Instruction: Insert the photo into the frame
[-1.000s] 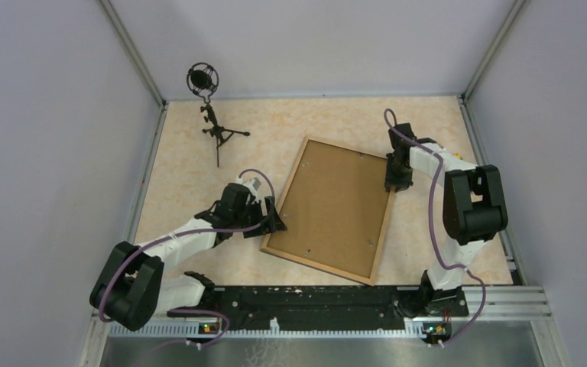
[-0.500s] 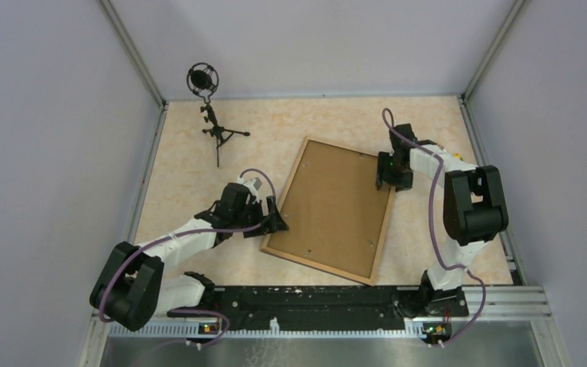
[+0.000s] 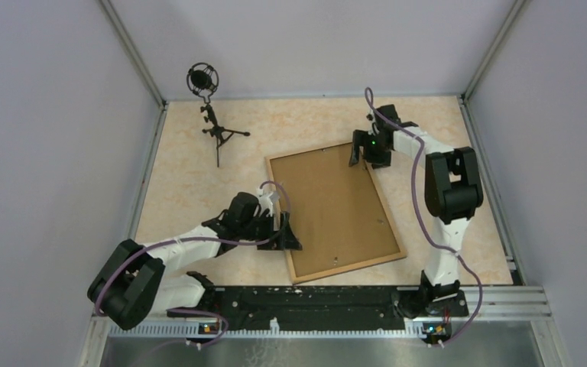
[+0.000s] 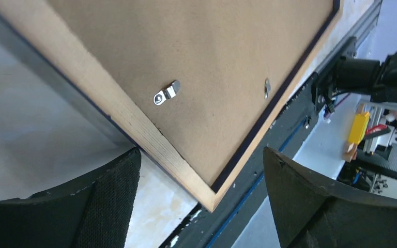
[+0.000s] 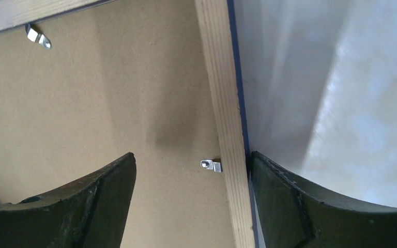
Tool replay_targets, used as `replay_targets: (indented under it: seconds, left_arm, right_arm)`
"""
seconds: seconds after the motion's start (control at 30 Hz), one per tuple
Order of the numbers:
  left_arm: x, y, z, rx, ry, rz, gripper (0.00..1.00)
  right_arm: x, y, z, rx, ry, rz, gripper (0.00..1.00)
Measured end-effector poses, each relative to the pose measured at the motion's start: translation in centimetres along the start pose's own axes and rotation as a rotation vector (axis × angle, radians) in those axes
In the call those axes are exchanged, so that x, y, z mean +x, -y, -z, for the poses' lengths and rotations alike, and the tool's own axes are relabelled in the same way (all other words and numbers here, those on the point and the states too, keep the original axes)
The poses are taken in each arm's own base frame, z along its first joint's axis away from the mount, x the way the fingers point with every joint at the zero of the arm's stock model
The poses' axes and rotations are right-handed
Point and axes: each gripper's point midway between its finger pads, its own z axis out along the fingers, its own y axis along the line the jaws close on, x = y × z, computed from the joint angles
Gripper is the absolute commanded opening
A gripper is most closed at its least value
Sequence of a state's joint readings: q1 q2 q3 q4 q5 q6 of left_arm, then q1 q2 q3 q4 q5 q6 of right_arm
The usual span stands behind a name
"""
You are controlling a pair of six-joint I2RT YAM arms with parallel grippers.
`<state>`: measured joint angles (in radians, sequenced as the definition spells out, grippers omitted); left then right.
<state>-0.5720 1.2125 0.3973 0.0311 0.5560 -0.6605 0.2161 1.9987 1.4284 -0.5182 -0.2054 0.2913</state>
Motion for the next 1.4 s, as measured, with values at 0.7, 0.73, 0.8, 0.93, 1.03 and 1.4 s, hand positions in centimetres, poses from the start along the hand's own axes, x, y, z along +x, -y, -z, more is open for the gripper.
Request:
replay_targets:
  seconds: [0.7, 0.73, 0.8, 0.93, 1.03, 1.4]
  left_arm:
    - [-2.9, -2.5, 0.2, -0.181, 0.104, 0.049, 0.85]
    - [-2.9, -2.6, 0.2, -0.184, 0.106, 0.051, 0.85]
    - [-3.1, -2.8, 0.3, -0.187, 0.112, 0.054, 0.85]
    - [-3.3, -2.9, 0.4, -0.193, 0.119, 0.060, 0.84]
    - [-3.4, -3.0, 0.5, -0.195, 0.120, 0.063, 0.84]
    - [-3.4, -3.0, 0.4, -0.186, 0.118, 0.067, 0.84]
  right_arm:
    - [13.3, 4.4, 10.1, 0.253, -0.135, 0.106, 0.63]
    - [14.0, 4.5, 10.1, 0.260, -0.155, 0.108, 0.63]
    - [14.4, 4.3, 10.1, 0.262, -0.168, 0.107, 0.63]
    - [14.8, 4.0, 9.9, 0.261, -0.179, 0.090, 0.58]
    - [15.3, 4.0, 9.6, 0.261, -0.198, 0.077, 0.57]
    - [15.7, 4.7, 8.8, 0.297, -0.217, 0.078, 0.59]
